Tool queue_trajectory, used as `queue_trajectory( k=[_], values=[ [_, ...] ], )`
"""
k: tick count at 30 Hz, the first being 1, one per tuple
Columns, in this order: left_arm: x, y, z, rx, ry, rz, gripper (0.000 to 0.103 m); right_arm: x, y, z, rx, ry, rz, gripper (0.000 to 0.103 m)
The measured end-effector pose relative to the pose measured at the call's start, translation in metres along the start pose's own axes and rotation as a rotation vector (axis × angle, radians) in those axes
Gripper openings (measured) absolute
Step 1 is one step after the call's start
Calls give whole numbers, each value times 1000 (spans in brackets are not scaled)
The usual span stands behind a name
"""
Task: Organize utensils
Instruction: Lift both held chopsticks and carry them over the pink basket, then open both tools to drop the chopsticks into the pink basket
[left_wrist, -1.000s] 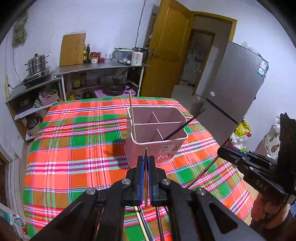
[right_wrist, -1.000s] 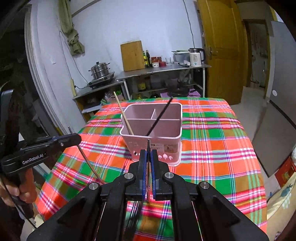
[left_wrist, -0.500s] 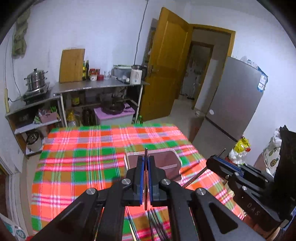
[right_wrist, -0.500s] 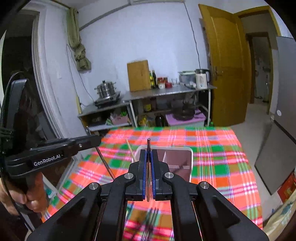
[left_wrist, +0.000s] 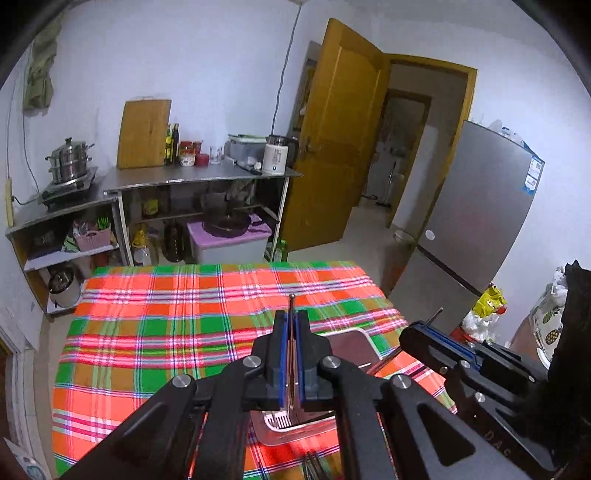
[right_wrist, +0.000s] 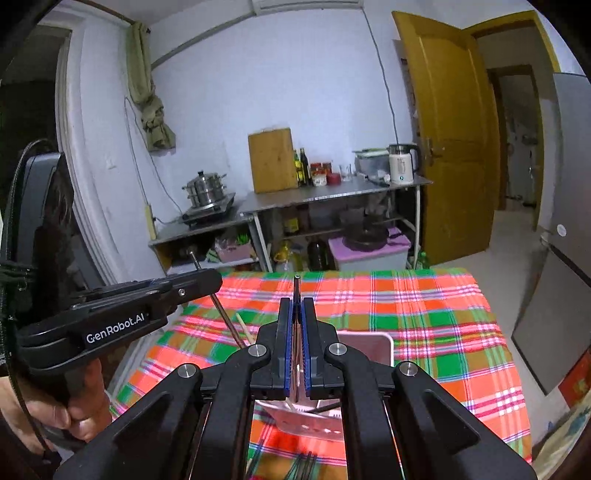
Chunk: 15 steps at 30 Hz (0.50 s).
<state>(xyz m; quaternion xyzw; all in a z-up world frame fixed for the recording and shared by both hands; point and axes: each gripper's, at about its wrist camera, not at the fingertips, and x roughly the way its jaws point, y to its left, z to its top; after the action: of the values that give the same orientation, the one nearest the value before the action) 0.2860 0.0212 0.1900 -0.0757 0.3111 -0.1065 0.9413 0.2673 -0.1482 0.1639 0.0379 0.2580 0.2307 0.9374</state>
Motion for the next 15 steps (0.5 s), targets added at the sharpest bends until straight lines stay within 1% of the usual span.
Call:
queue_trajectory(
  k=[10,15],
  values=[
    [36,19,-39,-24,77,11,4,32,-14,-32,16,111,-11,4],
    [44,24,-50,-43,104,18,4,39,-18,-38,25,150,-13,4]
  ],
)
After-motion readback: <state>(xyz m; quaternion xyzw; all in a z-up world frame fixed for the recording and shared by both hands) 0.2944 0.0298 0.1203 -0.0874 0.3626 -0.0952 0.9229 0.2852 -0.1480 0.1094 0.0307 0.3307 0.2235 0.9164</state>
